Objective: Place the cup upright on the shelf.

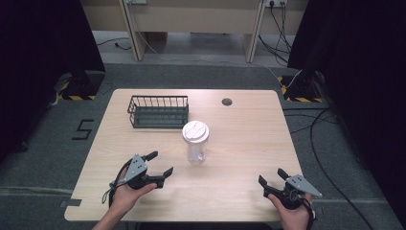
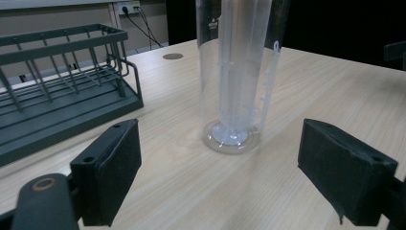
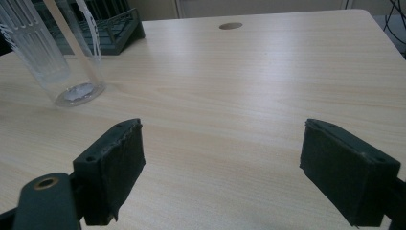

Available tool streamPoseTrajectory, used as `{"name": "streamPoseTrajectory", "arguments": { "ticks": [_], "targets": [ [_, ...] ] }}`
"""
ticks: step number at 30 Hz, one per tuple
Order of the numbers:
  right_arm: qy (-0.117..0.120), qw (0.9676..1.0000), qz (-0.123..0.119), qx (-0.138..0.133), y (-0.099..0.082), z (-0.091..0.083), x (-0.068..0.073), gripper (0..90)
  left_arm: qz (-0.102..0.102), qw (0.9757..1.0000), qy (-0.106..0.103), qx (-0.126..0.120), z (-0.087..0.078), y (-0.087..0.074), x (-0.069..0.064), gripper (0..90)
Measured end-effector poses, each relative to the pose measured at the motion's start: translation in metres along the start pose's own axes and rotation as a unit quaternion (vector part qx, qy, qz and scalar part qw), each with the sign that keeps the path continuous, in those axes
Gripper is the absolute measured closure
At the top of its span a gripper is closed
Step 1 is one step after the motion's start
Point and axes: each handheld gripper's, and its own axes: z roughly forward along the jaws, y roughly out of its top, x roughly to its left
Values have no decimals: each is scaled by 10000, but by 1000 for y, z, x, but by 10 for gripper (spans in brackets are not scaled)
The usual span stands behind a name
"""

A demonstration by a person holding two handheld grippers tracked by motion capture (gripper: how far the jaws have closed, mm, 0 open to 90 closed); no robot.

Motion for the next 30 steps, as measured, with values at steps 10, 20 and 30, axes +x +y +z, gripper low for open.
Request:
{"name": "streamPoseTrajectory", "arguments": {
  "ticks": [10, 20, 30],
  "targets": [
    [4, 10000, -2, -7, 0, 0, 0, 158, 89, 9998, -182, 14, 24, 10, -8, 145],
    [13, 10000, -4, -6, 0, 0, 0, 159, 81, 9995, -264, 119, 58, 14, -8, 144],
    [22, 10000, -14, -1, 0, 0, 0, 159, 115, 9992, -335, 190, 82, 14, -11, 145]
  ]
}}
